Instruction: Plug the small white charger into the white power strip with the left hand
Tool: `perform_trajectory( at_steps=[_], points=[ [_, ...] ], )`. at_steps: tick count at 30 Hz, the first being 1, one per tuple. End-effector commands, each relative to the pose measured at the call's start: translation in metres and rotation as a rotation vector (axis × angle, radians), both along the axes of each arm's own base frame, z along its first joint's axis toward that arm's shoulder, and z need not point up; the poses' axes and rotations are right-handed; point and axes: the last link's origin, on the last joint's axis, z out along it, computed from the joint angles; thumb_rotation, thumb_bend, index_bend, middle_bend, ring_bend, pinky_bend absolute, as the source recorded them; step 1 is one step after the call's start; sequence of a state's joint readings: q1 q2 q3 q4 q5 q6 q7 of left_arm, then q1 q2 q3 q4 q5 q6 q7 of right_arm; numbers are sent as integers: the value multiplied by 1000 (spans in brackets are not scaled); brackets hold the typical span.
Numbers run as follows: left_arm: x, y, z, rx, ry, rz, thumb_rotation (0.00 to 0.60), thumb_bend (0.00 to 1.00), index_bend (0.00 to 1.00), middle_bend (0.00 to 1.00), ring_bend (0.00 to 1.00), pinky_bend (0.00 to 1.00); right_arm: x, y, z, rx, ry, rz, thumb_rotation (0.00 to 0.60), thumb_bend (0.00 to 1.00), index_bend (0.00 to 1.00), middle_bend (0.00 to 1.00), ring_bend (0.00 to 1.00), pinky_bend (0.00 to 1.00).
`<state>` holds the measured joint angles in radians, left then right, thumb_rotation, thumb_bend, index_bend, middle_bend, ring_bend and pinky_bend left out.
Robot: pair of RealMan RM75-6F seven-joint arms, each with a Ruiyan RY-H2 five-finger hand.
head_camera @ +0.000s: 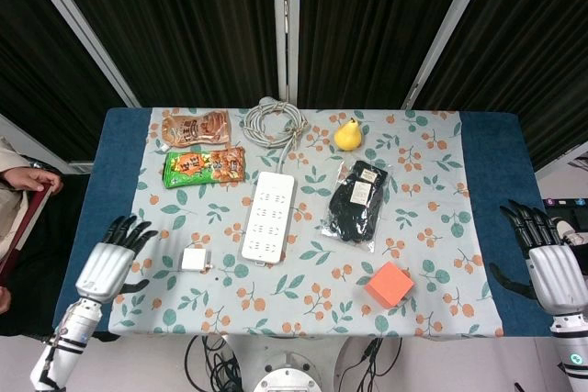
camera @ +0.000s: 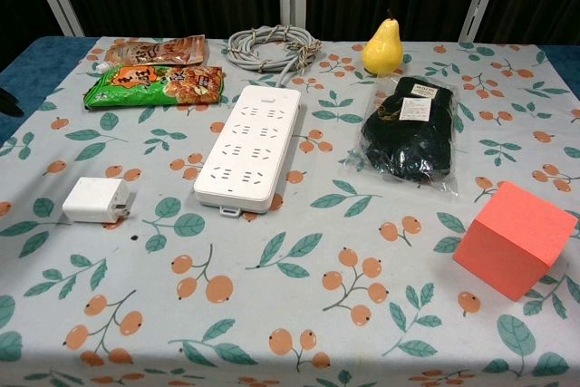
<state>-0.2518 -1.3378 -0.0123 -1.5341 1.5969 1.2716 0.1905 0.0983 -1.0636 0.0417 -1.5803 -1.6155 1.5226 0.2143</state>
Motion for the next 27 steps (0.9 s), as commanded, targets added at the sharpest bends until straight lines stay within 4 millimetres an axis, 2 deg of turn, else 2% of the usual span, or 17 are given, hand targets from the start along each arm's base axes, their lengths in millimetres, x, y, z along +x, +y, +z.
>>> perform_trajectory(
  at_steps=[1, 9, 13, 21, 27],
  points=[
    [5, 4, -19, -43, -1, -30, 600, 72, 258, 169, 26, 0, 0, -1, -1, 2, -2, -1, 600, 205, 0, 0, 0, 0],
    [10, 3, -40, -58, -2, -29, 600, 91, 343, 169, 26, 0, -4, 0, -1, -1, -10, -14, 600, 205, 0, 0, 0, 0],
    [16, 2, -49, -74, 6, -38, 600, 167, 320, 167, 25, 0, -5, -1, -3, 2, -14, -17, 600, 206, 0, 0, 0, 0],
    [22, 7, -61, -96, 37, -28, 600, 176, 293, 153, 25, 0, -7, -1, -2, 1, -19, -22, 600, 205, 0, 0, 0, 0],
    [21, 7, -62, -102, 42, -14, 600, 191, 290, 149, 25, 0, -9, 0, -2, 1, -22, -25, 600, 205, 0, 0, 0, 0]
  ],
)
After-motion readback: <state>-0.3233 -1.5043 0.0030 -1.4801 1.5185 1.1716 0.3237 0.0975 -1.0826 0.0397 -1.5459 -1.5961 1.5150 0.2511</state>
